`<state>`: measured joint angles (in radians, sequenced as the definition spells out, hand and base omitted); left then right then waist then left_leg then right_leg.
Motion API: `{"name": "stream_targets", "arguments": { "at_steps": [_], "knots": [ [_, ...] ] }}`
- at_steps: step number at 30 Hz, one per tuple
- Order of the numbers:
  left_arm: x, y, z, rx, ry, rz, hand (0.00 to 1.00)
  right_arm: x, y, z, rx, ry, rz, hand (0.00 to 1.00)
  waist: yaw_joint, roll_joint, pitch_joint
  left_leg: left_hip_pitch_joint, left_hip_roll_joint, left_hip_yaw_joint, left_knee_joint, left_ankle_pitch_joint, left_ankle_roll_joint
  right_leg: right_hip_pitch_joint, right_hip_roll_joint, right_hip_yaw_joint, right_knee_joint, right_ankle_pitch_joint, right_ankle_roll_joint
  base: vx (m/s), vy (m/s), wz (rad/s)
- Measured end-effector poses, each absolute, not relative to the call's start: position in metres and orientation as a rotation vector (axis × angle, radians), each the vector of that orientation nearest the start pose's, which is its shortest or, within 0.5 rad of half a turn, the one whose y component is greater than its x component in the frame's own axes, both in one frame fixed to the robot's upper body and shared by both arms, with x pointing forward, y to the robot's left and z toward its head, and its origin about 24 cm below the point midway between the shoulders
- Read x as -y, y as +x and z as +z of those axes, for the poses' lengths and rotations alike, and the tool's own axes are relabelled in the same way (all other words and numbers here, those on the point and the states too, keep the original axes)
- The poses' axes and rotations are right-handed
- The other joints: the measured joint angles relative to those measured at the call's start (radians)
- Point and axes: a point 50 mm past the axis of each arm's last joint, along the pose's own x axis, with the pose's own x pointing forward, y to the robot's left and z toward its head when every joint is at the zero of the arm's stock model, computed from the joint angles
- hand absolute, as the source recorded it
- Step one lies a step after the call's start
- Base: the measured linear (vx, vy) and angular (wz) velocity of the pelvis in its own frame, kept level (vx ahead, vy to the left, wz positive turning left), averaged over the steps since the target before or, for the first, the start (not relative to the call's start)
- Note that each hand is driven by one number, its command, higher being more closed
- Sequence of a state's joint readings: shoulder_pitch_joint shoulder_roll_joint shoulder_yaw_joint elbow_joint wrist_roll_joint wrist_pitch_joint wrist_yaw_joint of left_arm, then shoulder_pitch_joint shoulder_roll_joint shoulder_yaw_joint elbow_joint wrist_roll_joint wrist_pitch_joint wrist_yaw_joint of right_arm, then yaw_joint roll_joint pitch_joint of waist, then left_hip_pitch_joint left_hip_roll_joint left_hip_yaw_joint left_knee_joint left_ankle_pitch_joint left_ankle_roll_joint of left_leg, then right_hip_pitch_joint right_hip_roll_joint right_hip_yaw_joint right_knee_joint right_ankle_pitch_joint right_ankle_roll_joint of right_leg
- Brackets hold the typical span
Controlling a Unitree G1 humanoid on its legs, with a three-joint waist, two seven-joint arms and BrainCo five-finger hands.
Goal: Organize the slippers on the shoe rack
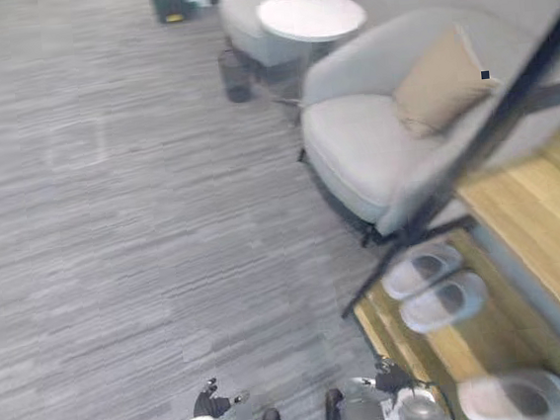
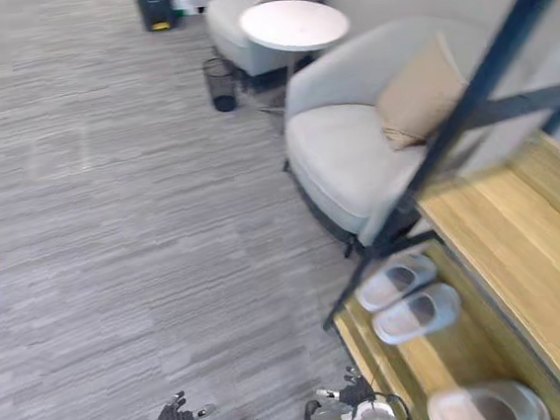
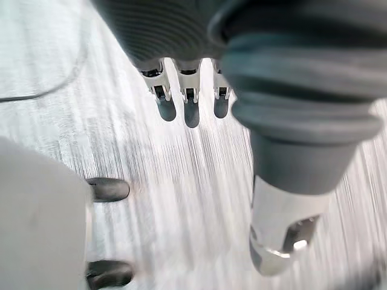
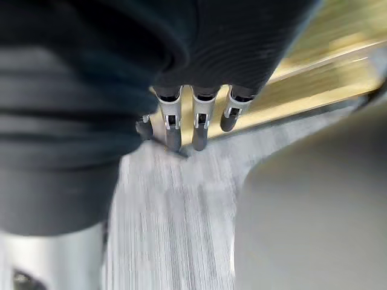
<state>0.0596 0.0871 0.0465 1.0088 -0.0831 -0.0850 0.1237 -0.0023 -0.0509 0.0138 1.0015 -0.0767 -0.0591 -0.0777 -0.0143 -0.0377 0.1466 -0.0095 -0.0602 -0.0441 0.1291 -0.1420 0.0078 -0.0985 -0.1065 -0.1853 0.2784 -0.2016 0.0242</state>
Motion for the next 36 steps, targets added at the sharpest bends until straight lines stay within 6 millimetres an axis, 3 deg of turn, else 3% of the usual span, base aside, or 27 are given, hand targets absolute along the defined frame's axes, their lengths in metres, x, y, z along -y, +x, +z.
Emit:
{"name": "stream_targets", "arguments": {
  "at_steps": [2,3,4,5,7,8,10,11,12,14,15,17,19,20,21,23,24,25,26,28,31,33,34,35,36],
  "knots": [
    [-0.197,0.115,-0.151,-0.973,0.004,0.293,0.00,0.167,0.151,-0.144,-0.915,-0.157,-0.035,0.00,0.006,0.030,0.004,-0.117,0.039,0.061,0.270,-0.092,-0.094,0.072,0.023,-0.062,-0.056,0.000,-0.005,0.31,-0.123,0.69],
    [-0.198,0.118,-0.150,-0.958,-0.016,0.312,0.00,0.165,0.153,-0.143,-0.908,-0.164,-0.022,0.00,0.007,0.025,0.012,-0.166,0.066,0.118,0.399,-0.098,-0.105,0.111,0.033,-0.081,-0.083,0.000,-0.006,0.33,-0.095,0.57],
    [-0.200,0.122,-0.148,-0.937,-0.035,0.335,0.00,0.161,0.154,-0.143,-0.903,-0.180,0.006,0.00,0.022,0.028,0.024,-0.207,0.122,0.224,0.549,-0.099,-0.102,0.174,0.045,-0.091,-0.118,-0.004,-0.013,0.41,-0.089,0.33],
    [-0.202,0.124,-0.146,-0.920,-0.047,0.349,0.00,0.158,0.154,-0.143,-0.902,-0.191,0.027,0.00,0.031,0.019,0.029,-0.231,0.183,0.318,0.651,-0.110,-0.074,0.225,0.055,-0.100,-0.149,-0.011,-0.024,0.36,-0.044,0.21],
    [-0.203,0.131,-0.143,-0.892,-0.046,0.350,0.00,0.157,0.162,-0.140,-0.880,-0.196,0.031,0.00,0.043,0.021,0.040,-0.281,0.266,0.416,0.713,-0.152,-0.033,0.289,0.053,-0.112,-0.183,-0.013,-0.024,0.35,0.030,0.18],
    [-0.204,0.135,-0.141,-0.877,-0.048,0.352,0.00,0.159,0.167,-0.138,-0.868,-0.201,0.027,0.00,0.047,0.020,0.048,-0.322,0.278,0.438,0.689,-0.162,-0.029,0.304,0.036,-0.116,-0.185,-0.016,-0.019,0.43,0.135,0.18],
    [-0.204,0.144,-0.138,-0.851,-0.046,0.348,0.00,0.162,0.172,-0.135,-0.854,-0.209,0.021,0.00,0.053,0.017,0.066,-0.382,0.266,0.449,0.532,-0.131,-0.008,0.334,0.000,-0.142,-0.184,-0.022,-0.008,0.44,0.209,0.34],
    [-0.203,0.145,-0.137,-0.847,-0.048,0.343,0.00,0.164,0.172,-0.135,-0.852,-0.214,0.017,0.00,0.061,0.024,0.066,-0.392,0.239,0.445,0.313,-0.006,-0.011,0.356,-0.010,-0.158,-0.175,-0.044,0.030,0.55,0.258,0.75],
    [-0.204,0.153,-0.134,-0.827,-0.047,0.340,0.00,0.161,0.174,-0.134,-0.848,-0.210,0.019,0.00,0.063,-0.009,0.068,-0.380,0.178,0.447,0.250,0.101,0.044,0.378,-0.053,-0.178,-0.183,-0.063,0.053,0.47,0.219,0.70],
    [-0.205,0.159,-0.131,-0.807,-0.043,0.339,0.00,0.157,0.183,-0.130,-0.824,-0.206,0.033,0.00,0.072,-0.022,0.076,-0.380,0.144,0.433,0.214,0.103,0.054,0.355,-0.050,-0.153,-0.205,-0.038,0.032,0.35,0.112,0.55],
    [-0.210,0.154,-0.133,-0.830,-0.047,0.357,0.00,0.151,0.195,-0.124,-0.789,-0.199,0.042,0.00,0.077,-0.031,0.075,-0.371,0.120,0.433,0.227,0.075,0.079,0.368,-0.049,-0.162,-0.221,0.034,0.057,0.45,0.124,0.37],
    [-0.211,0.151,-0.134,-0.836,-0.054,0.367,0.00,0.150,0.197,-0.123,-0.777,-0.196,0.044,0.00,0.078,-0.031,0.074,-0.347,0.106,0.434,0.243,0.045,0.090,0.400,-0.058,-0.165,-0.214,0.085,0.103,0.37,0.118,0.29],
    [-0.212,0.141,-0.138,-0.858,-0.060,0.381,0.00,0.148,0.194,-0.125,-0.787,-0.191,0.050,0.00,0.077,-0.029,0.072,-0.262,0.086,0.416,0.211,-0.015,0.068,0.345,-0.099,-0.129,0.030,0.121,0.151,0.43,0.224,0.25],
    [-0.212,0.137,-0.140,-0.873,-0.053,0.378,0.00,0.149,0.188,-0.128,-0.803,-0.189,0.048,0.00,0.071,-0.030,0.072,-0.210,0.069,0.399,0.176,-0.034,0.052,0.270,-0.138,-0.113,0.242,0.187,0.169,0.56,0.324,0.46],
    [-0.210,0.133,-0.143,-0.905,-0.033,0.353,0.00,0.151,0.177,-0.133,-0.833,-0.186,0.045,0.00,0.065,-0.031,0.071,-0.110,0.047,0.364,0.111,-0.043,0.045,0.128,-0.168,-0.065,0.580,0.165,0.127,0.39,0.225,0.47],
    [-0.210,0.130,-0.144,-0.916,-0.021,0.346,0.00,0.151,0.168,-0.137,-0.858,-0.183,0.048,0.00,0.057,-0.021,0.073,-0.040,0.045,0.352,0.067,-0.039,0.053,0.047,-0.162,-0.056,0.715,0.113,0.096,0.42,0.143,0.38],
    [-0.210,0.127,-0.145,-0.925,-0.016,0.344,0.00,0.152,0.162,-0.140,-0.873,-0.177,0.052,0.00,0.048,-0.012,0.076,0.054,0.046,0.330,0.009,-0.059,0.060,-0.070,-0.134,-0.076,0.737,0.035,0.029,0.44,0.090,0.22],
    [-0.210,0.126,-0.145,-0.926,-0.017,0.345,0.00,0.152,0.163,-0.139,-0.870,-0.179,0.052,0.00,0.048,-0.011,0.076,0.064,0.047,0.330,0.003,-0.061,0.059,-0.086,-0.128,-0.078,0.729,0.025,0.022,0.52,0.085,0.11],
    [-0.208,0.127,-0.145,-0.928,-0.018,0.343,0.00,0.153,0.168,-0.137,-0.858,-0.185,0.055,0.00,0.044,-0.005,0.081,0.099,0.055,0.328,-0.008,-0.066,0.056,-0.146,-0.099,-0.088,0.655,-0.024,0.009,0.25,0.020,0.14],
    [-0.204,0.131,-0.144,-0.918,-0.020,0.327,0.00,0.156,0.172,-0.135,-0.844,-0.193,0.051,0.00,0.008,0.002,0.082,0.142,0.065,0.296,-0.023,-0.088,0.049,-0.227,-0.042,-0.120,0.371,-0.022,0.007,0.48,-0.008,0.52],
    [-0.199,0.139,-0.142,-0.900,-0.030,0.313,0.00,0.157,0.172,-0.135,-0.848,-0.193,0.046,0.00,-0.004,-0.007,0.079,0.231,0.053,0.240,-0.088,-0.122,-0.005,-0.251,0.026,-0.065,-0.087,0.155,0.034,0.53,-0.102,0.74],
    [-0.194,0.134,-0.145,-0.917,-0.040,0.310,0.00,0.164,0.169,-0.136,-0.856,-0.206,0.039,0.00,-0.006,0.001,0.063,0.291,0.066,0.191,-0.075,-0.178,-0.032,-0.252,0.049,0.006,-0.038,0.263,-0.033,0.66,-0.243,0.71],
    [-0.188,0.132,-0.147,-0.928,-0.054,0.301,0.00,0.168,0.170,-0.136,-0.859,-0.217,0.031,0.00,-0.003,0.037,0.045,0.260,0.103,0.167,0.020,-0.191,-0.049,-0.266,0.056,-0.013,0.038,0.212,-0.050,0.69,-0.288,0.63],
    [-0.185,0.131,-0.148,-0.931,-0.061,0.299,0.00,0.169,0.169,-0.136,-0.862,-0.215,0.027,0.00,-0.003,0.046,0.038,0.215,0.118,0.163,0.117,-0.192,-0.051,-0.257,0.054,-0.028,0.046,0.184,-0.051,0.81,-0.318,0.73],
    [-0.182,0.131,-0.148,-0.935,-0.080,0.308,0.00,0.173,0.169,-0.135,-0.859,-0.211,0.014,0.00,-0.006,0.071,0.044,0.106,0.162,0.181,0.396,-0.164,-0.093,-0.205,0.062,-0.063,0.037,0.146,-0.061,0.67,-0.232,0.56]
  ]
}}
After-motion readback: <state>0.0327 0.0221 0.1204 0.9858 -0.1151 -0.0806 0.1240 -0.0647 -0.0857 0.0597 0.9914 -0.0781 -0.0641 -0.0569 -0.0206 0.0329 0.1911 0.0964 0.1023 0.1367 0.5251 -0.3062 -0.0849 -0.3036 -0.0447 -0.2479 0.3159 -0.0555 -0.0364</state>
